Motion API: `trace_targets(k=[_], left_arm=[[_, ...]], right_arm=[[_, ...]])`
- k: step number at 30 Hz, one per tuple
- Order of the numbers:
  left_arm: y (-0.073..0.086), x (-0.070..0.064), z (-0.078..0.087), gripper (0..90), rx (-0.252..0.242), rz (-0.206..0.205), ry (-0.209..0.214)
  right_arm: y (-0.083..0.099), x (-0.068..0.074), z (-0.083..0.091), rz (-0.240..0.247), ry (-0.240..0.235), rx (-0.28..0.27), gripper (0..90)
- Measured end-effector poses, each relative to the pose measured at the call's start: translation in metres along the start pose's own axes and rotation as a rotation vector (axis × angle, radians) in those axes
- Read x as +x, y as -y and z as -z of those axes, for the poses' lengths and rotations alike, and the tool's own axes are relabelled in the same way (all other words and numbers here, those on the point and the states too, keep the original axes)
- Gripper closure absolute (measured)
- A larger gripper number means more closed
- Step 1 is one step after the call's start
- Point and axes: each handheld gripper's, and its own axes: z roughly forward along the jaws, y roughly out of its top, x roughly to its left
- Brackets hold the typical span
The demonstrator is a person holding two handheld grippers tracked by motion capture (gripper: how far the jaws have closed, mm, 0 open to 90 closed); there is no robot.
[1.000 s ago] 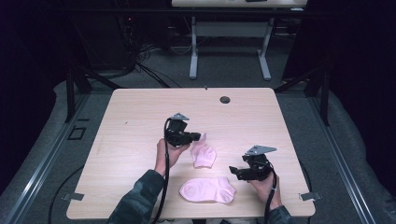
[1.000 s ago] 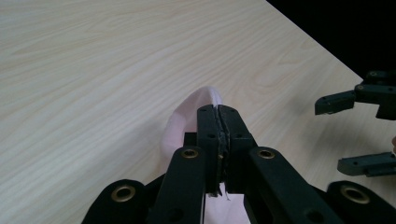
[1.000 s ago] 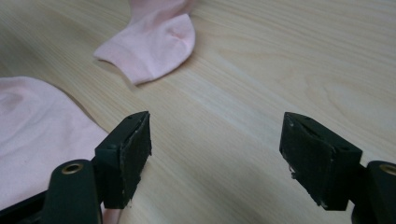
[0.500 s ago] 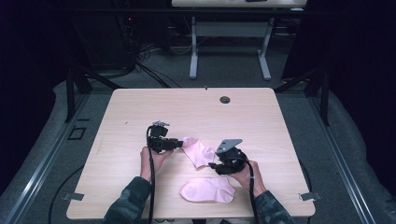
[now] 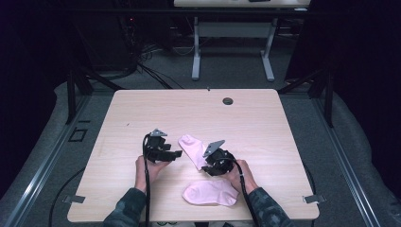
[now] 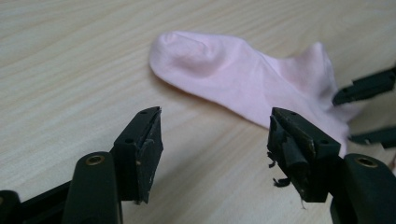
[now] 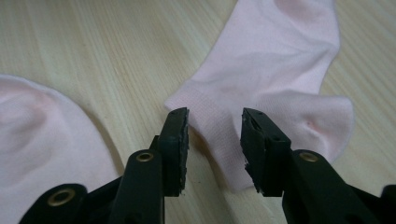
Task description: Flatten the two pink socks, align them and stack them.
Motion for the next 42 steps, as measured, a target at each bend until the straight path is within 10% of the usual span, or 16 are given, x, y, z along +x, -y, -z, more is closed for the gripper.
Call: trace_targets(k=[10,22,33,42], left_arm=[[0.016,-0.01,0.004,25.8,-0.019,-0.149,0.032],[0.015,-0.035,0.002,22.6,-0.067,-0.341,-0.003],[0.011,-0.065,-0.024,35.0,0.012,-0.453,0.149],[0.011,-0.068,-0.03,72.0,-0.008,-0.45,0.109]], right_arm=[[0.005,-0.003,-0.001,-0.048,0.013,-0.02,86.4],[0.006,-0.006,0.057,-0.139,-0.106,-0.183,87.1],[0.016,-0.019,0.09,-0.307,-0.174,-0.315,87.2],[0.022,-0.02,0.097,-0.361,-0.221,-0.363,87.2]])
